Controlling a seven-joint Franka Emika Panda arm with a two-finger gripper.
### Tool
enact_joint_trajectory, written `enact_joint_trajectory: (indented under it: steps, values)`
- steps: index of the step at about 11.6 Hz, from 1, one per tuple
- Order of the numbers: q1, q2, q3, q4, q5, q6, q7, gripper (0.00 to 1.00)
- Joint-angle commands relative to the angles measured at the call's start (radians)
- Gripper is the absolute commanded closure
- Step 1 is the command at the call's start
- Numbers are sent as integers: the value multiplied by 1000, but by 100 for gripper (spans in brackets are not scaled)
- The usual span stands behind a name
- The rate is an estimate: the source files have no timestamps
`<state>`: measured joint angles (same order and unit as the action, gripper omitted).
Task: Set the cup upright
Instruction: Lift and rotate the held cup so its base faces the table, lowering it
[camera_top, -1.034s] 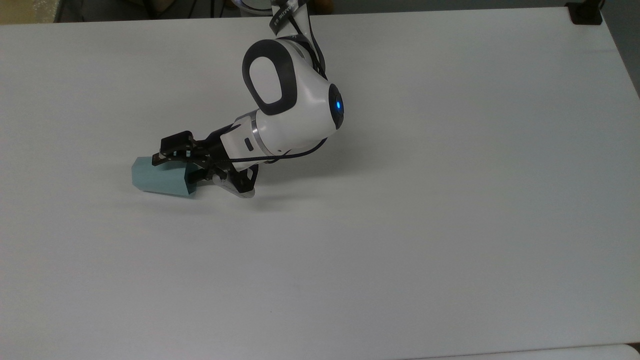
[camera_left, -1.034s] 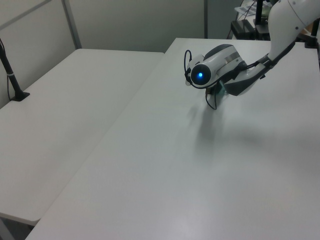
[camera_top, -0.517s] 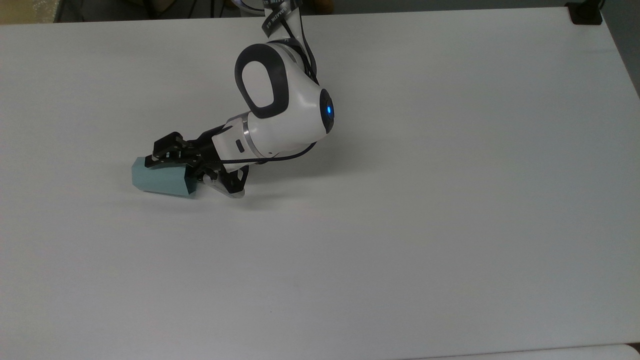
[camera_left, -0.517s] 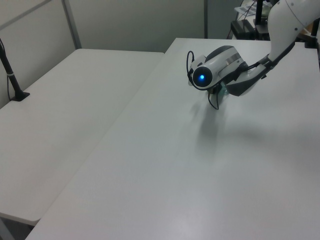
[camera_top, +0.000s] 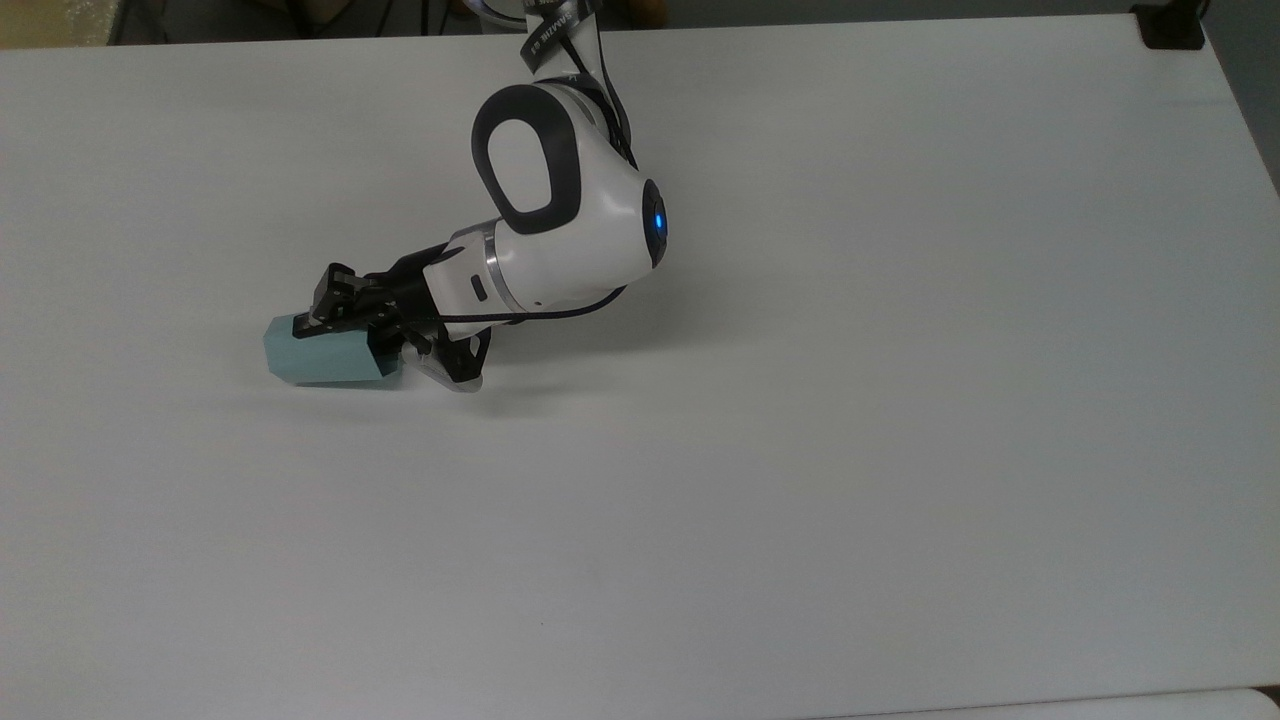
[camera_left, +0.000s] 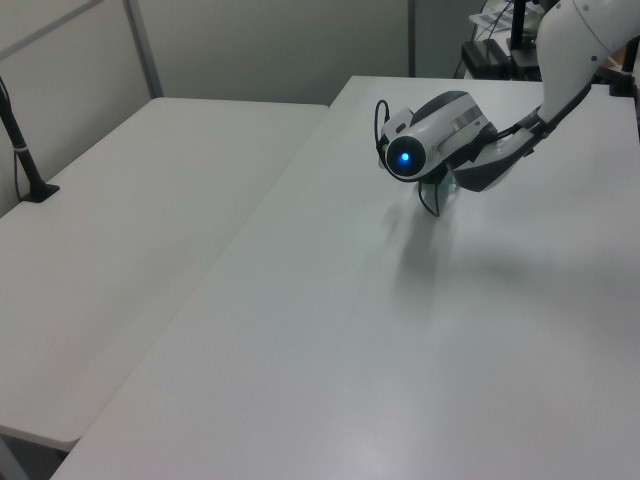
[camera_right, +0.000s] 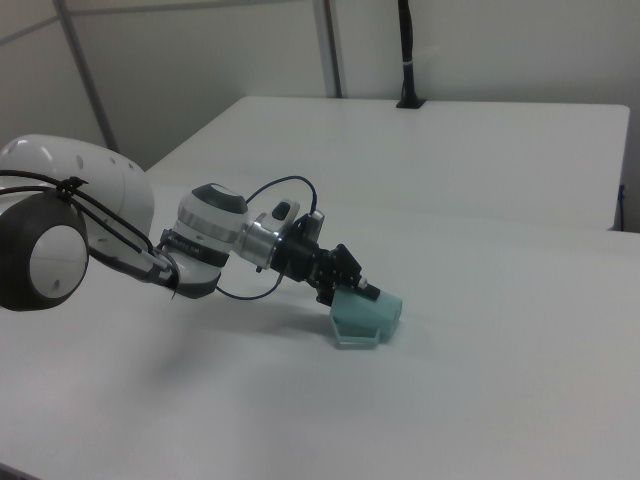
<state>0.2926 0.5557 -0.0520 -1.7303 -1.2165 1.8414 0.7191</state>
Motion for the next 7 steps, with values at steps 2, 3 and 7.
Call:
enact_joint_trajectory:
  steps: [2,3,7]
  values:
    - [-6,-37,9,-6,41,19,20,100]
    - [-6,-66,11,1,78,28,20,100]
    - [-4,-161,12,5,308,88,5,100]
